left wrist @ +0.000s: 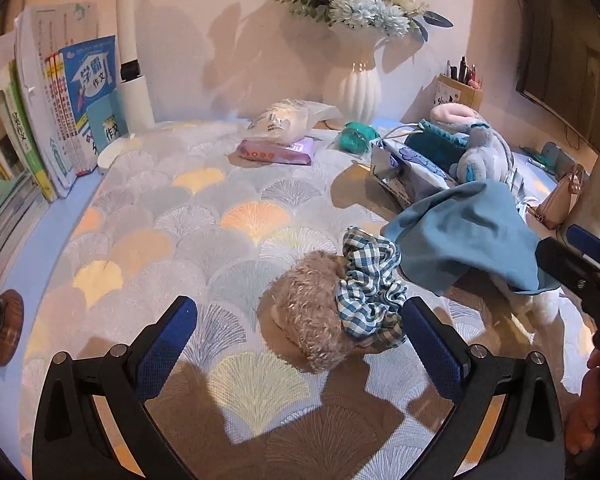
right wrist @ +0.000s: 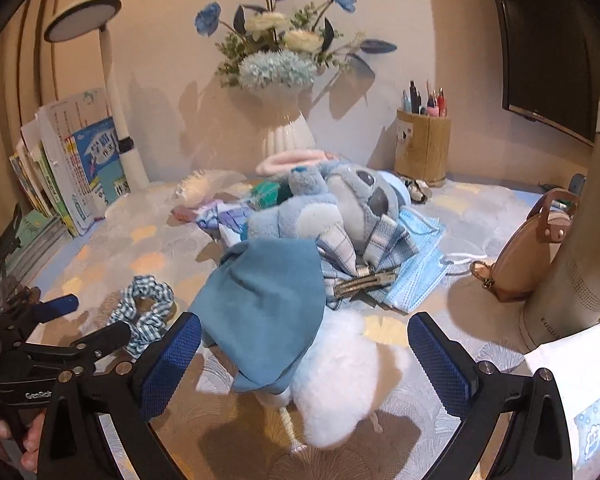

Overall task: Organize soft objects
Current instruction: 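Move both tools toward the fluffy ball and the teal cloth on the bed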

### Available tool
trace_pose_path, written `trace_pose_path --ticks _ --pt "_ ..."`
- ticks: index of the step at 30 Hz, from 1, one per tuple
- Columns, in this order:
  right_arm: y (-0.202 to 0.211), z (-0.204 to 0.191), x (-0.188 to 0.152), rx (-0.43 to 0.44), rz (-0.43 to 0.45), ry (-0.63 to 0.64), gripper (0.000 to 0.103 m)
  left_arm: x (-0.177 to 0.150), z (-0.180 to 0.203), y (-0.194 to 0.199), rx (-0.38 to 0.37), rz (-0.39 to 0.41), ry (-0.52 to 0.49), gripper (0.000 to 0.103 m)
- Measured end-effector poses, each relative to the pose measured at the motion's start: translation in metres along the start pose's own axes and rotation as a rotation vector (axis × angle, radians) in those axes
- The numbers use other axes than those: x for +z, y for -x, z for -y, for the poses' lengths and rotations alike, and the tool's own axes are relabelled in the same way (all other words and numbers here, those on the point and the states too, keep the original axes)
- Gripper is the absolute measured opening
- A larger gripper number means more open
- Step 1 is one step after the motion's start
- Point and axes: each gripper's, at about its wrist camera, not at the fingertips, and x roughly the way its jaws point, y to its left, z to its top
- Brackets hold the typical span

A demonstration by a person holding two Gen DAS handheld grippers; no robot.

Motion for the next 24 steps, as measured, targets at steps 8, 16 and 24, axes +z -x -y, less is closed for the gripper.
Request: trace_pose_path --ticks 8,16,24 --pt "0.005 -0.009 -0.001 0.006 0.027 0.049 0.103 -0.002 -0.002 0.000 -0.020 0.002 0.010 0.102" --pt "0.001 -0.012 -0.002 0.011 0.016 0.066 0.103 -0.001 -0.007 -0.003 -0.033 -0.015 0.052 0.102" --pt "-0.007 -0.017 -0.003 -0.025 -0.026 0.085 0.103 -0.001 -0.007 -0.003 -0.027 -0.014 0.047 0.102"
